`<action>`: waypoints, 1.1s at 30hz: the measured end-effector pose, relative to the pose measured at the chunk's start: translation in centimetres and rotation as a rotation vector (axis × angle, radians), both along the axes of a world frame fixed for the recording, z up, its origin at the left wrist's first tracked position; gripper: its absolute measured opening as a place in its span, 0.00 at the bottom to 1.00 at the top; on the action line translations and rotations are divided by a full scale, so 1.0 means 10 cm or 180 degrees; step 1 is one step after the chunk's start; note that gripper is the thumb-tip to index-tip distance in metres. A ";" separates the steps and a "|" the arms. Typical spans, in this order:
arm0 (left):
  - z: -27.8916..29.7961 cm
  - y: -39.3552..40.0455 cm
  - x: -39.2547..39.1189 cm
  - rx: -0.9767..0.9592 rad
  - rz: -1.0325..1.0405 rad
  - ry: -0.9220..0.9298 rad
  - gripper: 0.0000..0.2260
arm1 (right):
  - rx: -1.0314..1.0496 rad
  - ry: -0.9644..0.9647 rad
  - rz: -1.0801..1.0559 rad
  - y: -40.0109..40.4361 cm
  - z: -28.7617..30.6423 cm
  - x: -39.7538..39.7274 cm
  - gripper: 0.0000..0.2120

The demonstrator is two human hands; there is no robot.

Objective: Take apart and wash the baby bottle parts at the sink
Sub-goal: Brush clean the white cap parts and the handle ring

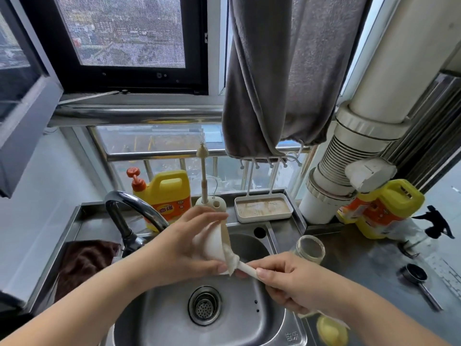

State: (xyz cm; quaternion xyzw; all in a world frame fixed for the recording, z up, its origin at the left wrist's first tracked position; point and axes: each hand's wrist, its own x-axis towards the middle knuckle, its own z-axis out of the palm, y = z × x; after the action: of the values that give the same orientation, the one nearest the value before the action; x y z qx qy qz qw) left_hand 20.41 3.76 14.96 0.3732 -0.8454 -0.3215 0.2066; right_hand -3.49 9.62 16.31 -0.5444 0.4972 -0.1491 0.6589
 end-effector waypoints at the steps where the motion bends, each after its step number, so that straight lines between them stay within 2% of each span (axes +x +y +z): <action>1: 0.02 -0.02 0.00 0.0159 -0.0014 -0.0125 0.35 | -0.0030 -0.0007 0.0052 0.01 0.01 0.00 0.14; 7: 0.02 -0.03 -0.05 0.0695 -0.0052 -0.0540 0.39 | -0.0309 0.0191 0.0248 0.05 -0.06 -0.02 0.20; 10: 0.02 0.00 -0.08 0.0623 -0.0092 -0.0454 0.37 | -0.0480 0.0548 0.0397 0.08 -0.02 -0.03 0.16; 13: 0.01 0.06 -0.11 0.0506 -0.0170 -0.0303 0.35 | -0.1554 0.1549 0.0570 0.06 0.03 -0.06 0.13; 16: -0.03 0.07 -0.13 0.0408 -0.0135 -0.0237 0.34 | -0.3154 0.2952 0.0663 0.01 0.01 -0.08 0.19; 18: -0.04 0.06 -0.11 0.0390 -0.0082 -0.0179 0.34 | -0.3808 0.3224 0.0546 -0.01 -0.09 -0.08 0.29; 19: -0.04 0.05 -0.11 0.0356 -0.0056 -0.0152 0.35 | -0.3855 0.3299 0.0572 -0.02 -0.10 -0.07 0.32; 21: -0.04 0.06 -0.10 0.0227 0.0051 -0.0001 0.35 | -0.3643 0.3342 0.0496 0.00 -0.10 0.00 0.31; 23: -0.07 0.07 -0.10 -0.0010 0.0194 0.0161 0.36 | -0.3237 0.3283 0.0447 0.03 -0.01 0.09 0.22; 26: -0.13 0.08 -0.12 -0.0465 0.0152 0.0125 0.39 | -0.2059 0.2160 0.0316 0.04 0.09 0.07 0.12; 30: -0.12 0.03 -0.12 -0.1126 -0.0014 0.0075 0.40 | -0.0442 0.0671 0.0205 -0.04 0.11 0.02 0.15; 32: -0.12 0.02 -0.12 -0.1265 -0.0067 0.0002 0.41 | -0.0140 0.0337 0.0187 -0.04 0.07 0.01 0.15; 33: -0.12 0.02 -0.11 -0.1270 -0.0056 -0.0036 0.41 | -0.0302 0.0485 0.0262 -0.04 0.03 0.01 0.14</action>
State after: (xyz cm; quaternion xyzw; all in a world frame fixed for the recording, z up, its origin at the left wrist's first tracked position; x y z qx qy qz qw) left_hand 19.29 3.95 13.71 0.3192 -0.8967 -0.1473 0.2688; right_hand -3.43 9.24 16.65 -0.6047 0.5155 -0.1034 0.5982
